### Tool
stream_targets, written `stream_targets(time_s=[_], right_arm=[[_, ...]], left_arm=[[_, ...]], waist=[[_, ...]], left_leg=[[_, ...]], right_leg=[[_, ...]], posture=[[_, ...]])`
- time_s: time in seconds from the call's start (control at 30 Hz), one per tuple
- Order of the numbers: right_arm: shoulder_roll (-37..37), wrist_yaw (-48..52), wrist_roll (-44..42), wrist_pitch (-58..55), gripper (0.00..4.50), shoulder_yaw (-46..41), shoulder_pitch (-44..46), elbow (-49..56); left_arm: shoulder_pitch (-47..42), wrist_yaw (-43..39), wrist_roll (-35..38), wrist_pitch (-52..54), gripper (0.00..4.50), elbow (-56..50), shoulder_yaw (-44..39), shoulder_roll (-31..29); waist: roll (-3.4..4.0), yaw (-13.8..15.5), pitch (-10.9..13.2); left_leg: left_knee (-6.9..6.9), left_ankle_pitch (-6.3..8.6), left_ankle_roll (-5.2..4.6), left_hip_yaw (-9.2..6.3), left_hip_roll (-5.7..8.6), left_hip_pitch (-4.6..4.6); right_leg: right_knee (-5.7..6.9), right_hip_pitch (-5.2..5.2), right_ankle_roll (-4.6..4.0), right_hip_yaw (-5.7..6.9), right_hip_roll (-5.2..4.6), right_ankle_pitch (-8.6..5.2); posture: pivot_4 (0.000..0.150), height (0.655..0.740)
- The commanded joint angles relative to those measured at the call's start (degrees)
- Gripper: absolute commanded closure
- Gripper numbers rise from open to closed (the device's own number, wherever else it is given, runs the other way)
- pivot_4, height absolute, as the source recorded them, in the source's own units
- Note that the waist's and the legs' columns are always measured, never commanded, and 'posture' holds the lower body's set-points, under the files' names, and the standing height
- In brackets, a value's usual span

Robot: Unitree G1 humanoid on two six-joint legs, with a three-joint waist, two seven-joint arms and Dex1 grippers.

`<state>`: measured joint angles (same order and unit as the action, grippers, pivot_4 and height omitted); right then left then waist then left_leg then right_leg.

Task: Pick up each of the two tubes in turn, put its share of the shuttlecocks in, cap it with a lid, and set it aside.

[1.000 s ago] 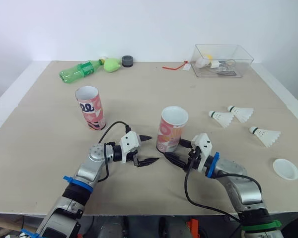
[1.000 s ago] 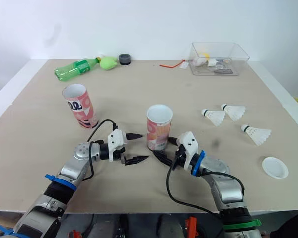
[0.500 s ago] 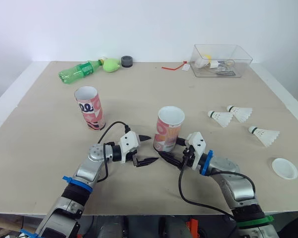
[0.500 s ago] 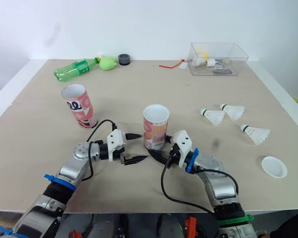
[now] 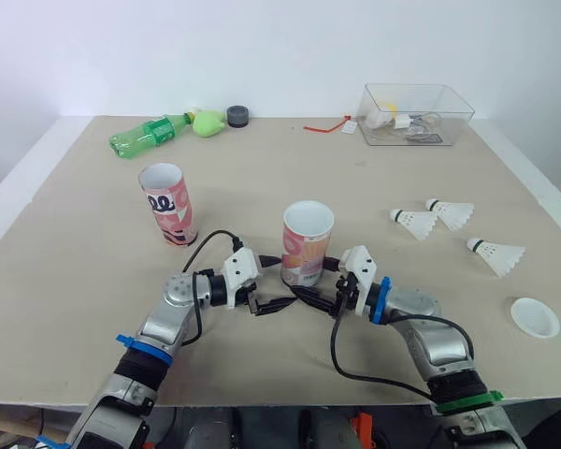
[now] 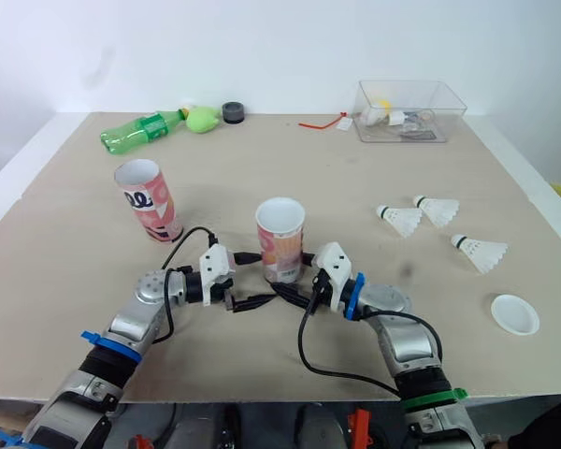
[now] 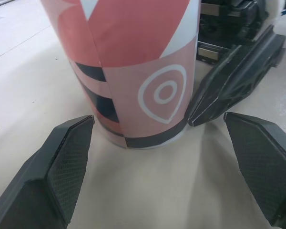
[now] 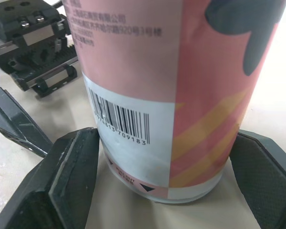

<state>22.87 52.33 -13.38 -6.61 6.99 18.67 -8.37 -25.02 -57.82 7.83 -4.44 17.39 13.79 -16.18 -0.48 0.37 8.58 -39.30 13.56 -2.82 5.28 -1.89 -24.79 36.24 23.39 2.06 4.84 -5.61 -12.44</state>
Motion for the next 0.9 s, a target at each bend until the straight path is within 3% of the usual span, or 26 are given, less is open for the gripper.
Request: stream_targets(time_s=[0.03,0.17,0.4,0.9], right_arm=[[-0.2,1.4,-0.1,1.6,0.10,0.3,1.7,-1.0],[-1.0,1.7,0.6,2.7,0.10,0.5,2.7,-3.4],[-2.2,1.8,0.6,4.1,0.10,0.2,5.1,-6.8],[-3.8,4.0,2.0,9.7,0.10,0.6,8.8,-14.2]], left_arm=[[1.6,-0.9,-0.4,1.1,0.00,0.6,1.0,-0.6],[3.2,-1.2,0.2,0.2,0.00,-0.3,0.4,-1.5],[8.7,-1.1,7.8,1.7,0.00,-6.3,-6.3,-3.2],[11.9,2.3,6.2,-0.6,0.00,-9.7,-6.9,-4.7]], waist=[[0.00,0.0,0.0],[0.01,-0.1,0.0],[0.01,-0.2,0.0],[0.04,-0.1,0.0]], left_leg=[[0.00,0.00,0.00,-0.01,0.00,0.00],[0.00,0.01,0.02,0.02,-0.08,0.05],[0.02,-0.02,0.35,0.19,-0.49,0.18],[0.06,-0.15,0.59,0.41,-0.75,0.18]], right_leg=[[0.00,-0.01,0.00,-0.01,0.02,0.00],[0.01,-0.02,-0.01,-0.13,0.13,0.00],[0.07,0.03,-0.28,-0.10,0.37,0.00],[0.13,0.20,-0.67,-0.17,0.58,0.04]], posture=[[0.150,0.7400],[0.150,0.7400],[0.150,0.7400],[0.150,0.7400]])
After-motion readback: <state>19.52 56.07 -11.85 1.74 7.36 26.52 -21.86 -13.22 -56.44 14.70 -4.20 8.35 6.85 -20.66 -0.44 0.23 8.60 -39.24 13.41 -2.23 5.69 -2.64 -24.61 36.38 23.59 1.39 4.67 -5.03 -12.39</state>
